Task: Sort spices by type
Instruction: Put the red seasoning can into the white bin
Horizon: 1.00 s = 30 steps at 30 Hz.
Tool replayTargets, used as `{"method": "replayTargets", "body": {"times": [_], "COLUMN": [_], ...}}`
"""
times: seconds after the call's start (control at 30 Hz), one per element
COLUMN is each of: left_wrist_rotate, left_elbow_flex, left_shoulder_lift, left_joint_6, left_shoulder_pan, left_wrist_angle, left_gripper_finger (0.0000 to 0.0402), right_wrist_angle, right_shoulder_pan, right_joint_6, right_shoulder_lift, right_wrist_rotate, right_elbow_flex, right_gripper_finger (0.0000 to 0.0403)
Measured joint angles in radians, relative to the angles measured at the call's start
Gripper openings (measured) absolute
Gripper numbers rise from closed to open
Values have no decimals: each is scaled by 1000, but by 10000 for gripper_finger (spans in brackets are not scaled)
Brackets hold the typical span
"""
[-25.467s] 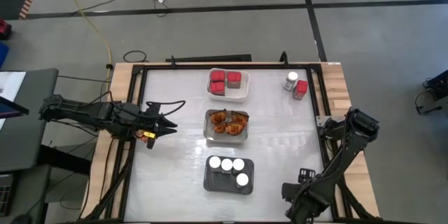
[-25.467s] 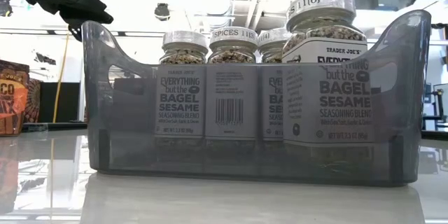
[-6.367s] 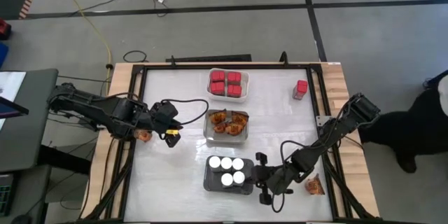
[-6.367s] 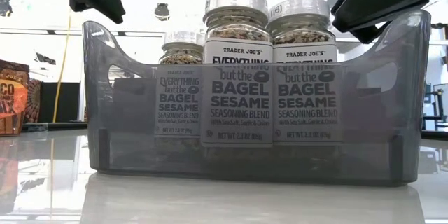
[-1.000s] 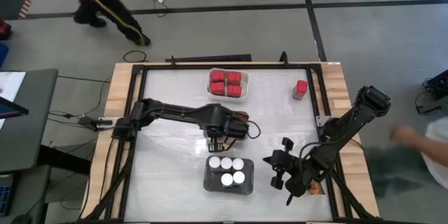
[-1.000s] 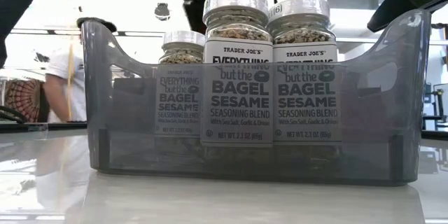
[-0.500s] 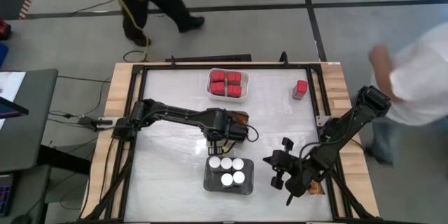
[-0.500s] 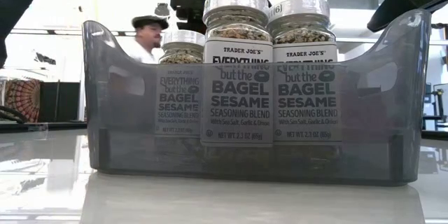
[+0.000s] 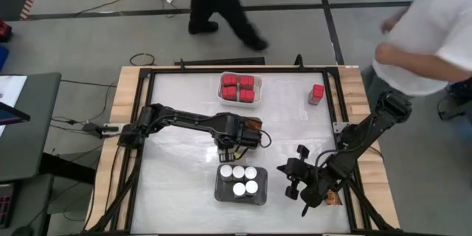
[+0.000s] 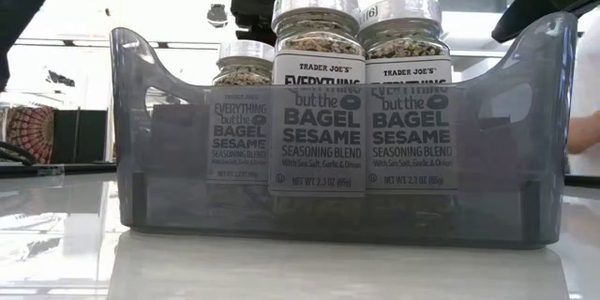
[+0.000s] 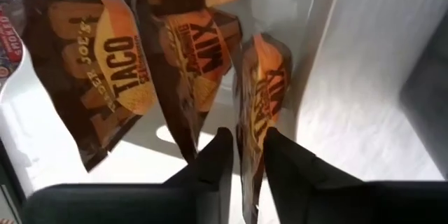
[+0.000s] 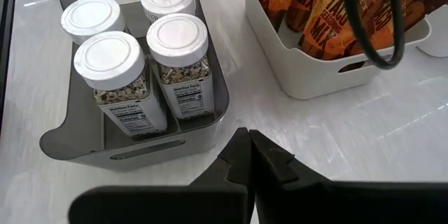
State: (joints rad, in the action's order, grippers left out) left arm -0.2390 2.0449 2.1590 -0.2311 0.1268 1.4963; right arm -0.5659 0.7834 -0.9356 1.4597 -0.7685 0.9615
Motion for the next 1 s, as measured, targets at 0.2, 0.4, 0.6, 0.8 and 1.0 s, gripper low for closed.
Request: {"method": "replayTargets", "body": {"times": [0.2,0.4,0.6,0.8,1.0], "left_wrist_rotate": [-10,-20,-35,-222,-286], "left_elbow_flex": [21,43,44,-49,-417], "left_shoulder_lift": [-7,-69,-198,-405,-729], "left_joint_6": [2,-19,-58,-110,-276], "left_shoulder_pan": [1,0,7,73,152], "left_wrist_angle": [41,42,40,33,-121], "left_gripper_finger": [112,122,123,123,123], "right_wrist_angle": [0,1,18,87,211], "right_shoulder_pan": [0,0,0,-35,-131], "right_joint_6": [0,0,0,0,-3], "right_shoulder_lift": [0,0,0,0,0], "right_wrist_rotate": [0,0,0,2,2], "right_elbow_flex": [0,0,0,0,0], "right_gripper_finger": [27,27,27,27,29]}}
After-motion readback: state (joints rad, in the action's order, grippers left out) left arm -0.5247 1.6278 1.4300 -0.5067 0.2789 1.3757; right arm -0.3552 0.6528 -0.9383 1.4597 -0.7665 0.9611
